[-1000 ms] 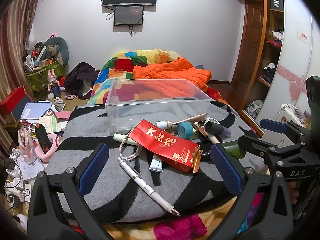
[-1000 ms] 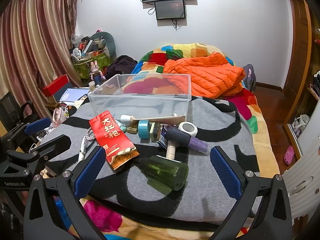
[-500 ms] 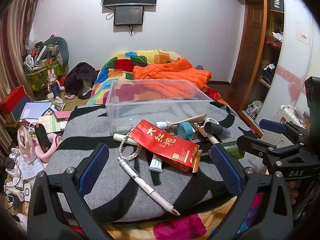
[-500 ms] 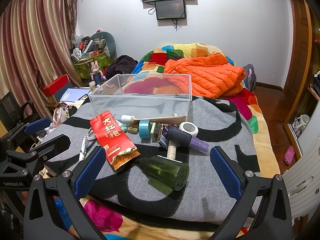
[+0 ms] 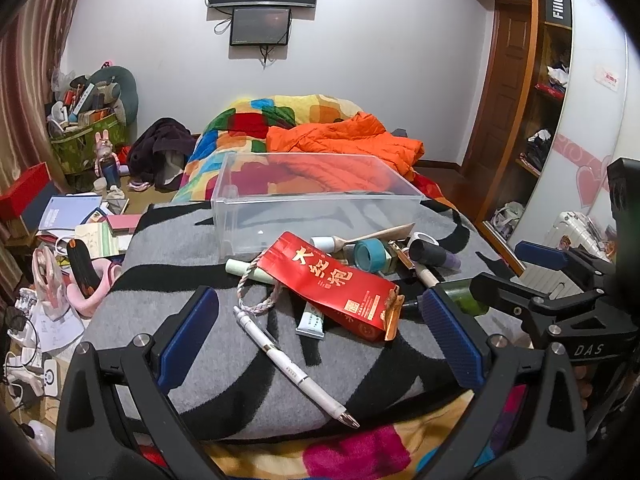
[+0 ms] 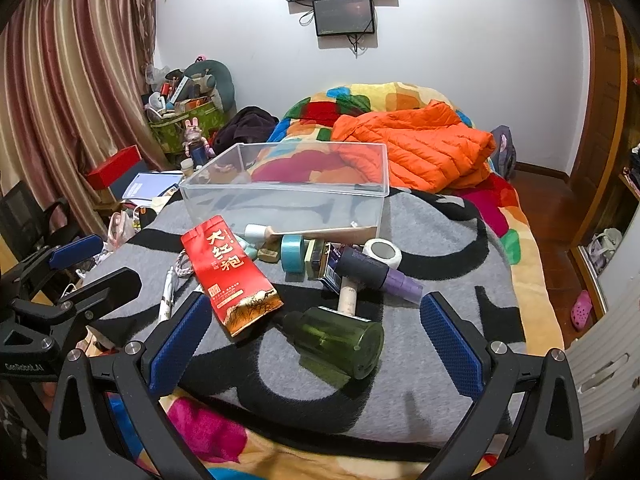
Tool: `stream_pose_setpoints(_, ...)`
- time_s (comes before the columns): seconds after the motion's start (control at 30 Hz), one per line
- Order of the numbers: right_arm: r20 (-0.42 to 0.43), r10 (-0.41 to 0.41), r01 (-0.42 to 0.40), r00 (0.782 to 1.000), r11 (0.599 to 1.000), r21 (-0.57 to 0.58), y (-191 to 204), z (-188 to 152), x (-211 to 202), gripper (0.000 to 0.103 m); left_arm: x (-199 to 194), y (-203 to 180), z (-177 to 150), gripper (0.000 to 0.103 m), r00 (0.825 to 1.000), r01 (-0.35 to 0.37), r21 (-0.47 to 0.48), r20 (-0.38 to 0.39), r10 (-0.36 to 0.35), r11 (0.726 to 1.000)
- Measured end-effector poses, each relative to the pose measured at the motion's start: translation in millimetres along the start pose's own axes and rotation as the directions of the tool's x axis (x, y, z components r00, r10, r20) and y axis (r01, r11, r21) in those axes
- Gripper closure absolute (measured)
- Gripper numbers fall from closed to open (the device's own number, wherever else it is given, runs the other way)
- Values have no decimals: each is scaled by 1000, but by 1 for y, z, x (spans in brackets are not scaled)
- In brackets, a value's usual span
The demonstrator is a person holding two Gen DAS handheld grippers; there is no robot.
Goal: Organize objects
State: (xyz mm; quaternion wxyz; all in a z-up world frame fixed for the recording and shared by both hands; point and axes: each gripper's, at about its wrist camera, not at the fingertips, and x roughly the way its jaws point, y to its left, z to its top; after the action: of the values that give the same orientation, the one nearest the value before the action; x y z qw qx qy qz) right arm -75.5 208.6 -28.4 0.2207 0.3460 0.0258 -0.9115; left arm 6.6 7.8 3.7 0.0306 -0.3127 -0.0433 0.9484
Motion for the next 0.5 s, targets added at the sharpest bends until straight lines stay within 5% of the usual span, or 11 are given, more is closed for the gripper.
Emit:
stream_pose_setpoints(0.17, -13, -3, 3, 1000, 1000, 4, -4, -5, 4, 0, 6, 5, -9, 1, 1000, -14, -21, -27, 13, 1000)
stream_pose_setpoints(0.27, -30, -13, 13, 999, 1000, 10, -9, -11, 8, 0, 15, 8, -18, 15, 997, -26, -31, -75, 23, 999)
stream_pose_setpoints(0.5, -99, -17, 22, 995, 998, 55, -25, -27, 29, 1, 48, 23, -38, 21, 980, -76, -86, -191, 59, 993)
